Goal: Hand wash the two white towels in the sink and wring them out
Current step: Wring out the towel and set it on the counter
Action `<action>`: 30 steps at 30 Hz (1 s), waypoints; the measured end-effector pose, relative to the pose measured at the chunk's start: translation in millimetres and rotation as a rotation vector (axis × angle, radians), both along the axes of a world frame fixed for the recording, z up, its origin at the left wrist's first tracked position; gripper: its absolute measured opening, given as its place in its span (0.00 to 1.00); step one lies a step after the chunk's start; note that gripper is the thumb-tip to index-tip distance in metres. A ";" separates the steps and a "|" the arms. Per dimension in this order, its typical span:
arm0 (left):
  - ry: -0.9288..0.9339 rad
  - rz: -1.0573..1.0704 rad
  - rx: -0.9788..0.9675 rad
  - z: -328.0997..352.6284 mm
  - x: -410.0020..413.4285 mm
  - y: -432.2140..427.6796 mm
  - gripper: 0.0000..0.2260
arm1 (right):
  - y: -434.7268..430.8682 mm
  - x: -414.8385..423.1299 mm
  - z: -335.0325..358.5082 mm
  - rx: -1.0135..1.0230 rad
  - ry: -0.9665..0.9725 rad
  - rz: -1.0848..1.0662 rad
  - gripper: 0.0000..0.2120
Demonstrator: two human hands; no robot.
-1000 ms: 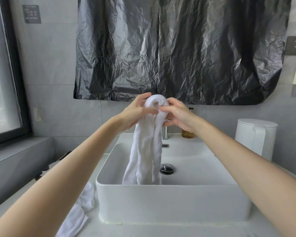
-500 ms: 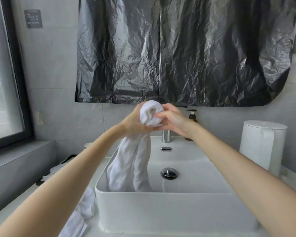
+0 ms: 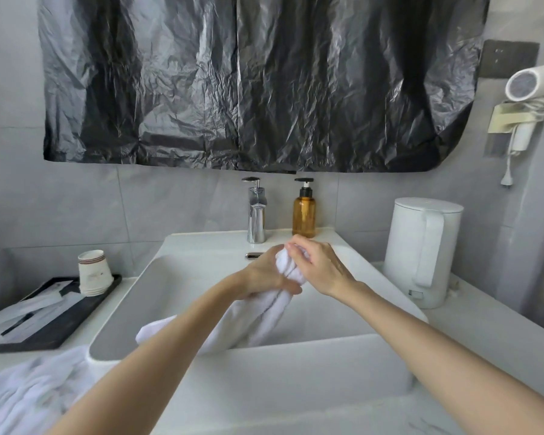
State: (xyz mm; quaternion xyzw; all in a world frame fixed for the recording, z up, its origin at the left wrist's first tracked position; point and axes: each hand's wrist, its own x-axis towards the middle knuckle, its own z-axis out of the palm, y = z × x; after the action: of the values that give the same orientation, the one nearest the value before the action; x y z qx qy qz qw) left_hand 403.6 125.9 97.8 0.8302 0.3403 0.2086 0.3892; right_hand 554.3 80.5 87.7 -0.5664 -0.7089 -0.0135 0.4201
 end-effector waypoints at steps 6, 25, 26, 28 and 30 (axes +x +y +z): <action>0.253 0.137 0.208 -19.9 18.8 14.1 0.37 | 22.3 2.9 -12.9 -0.217 0.111 -0.234 0.19; 0.124 0.209 0.052 -40.9 13.0 33.4 0.27 | 37.0 18.3 -19.0 -0.666 0.585 0.010 0.14; 0.075 0.217 -0.064 -39.5 9.8 37.0 0.27 | 35.5 16.5 -16.8 -0.530 0.545 0.036 0.12; 0.025 0.186 -0.231 -36.2 5.8 40.2 0.32 | 33.3 8.8 -13.8 -0.348 0.458 0.077 0.11; 0.035 0.150 -0.290 -34.8 4.3 39.4 0.33 | 31.7 2.2 -15.9 -0.263 0.354 0.066 0.13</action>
State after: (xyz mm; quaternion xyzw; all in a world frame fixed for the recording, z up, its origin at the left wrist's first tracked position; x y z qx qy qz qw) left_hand 407.9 165.3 63.0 0.7410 0.4348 0.1712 0.4823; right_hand 556.5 112.2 71.8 -0.5861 -0.6379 0.1925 0.4609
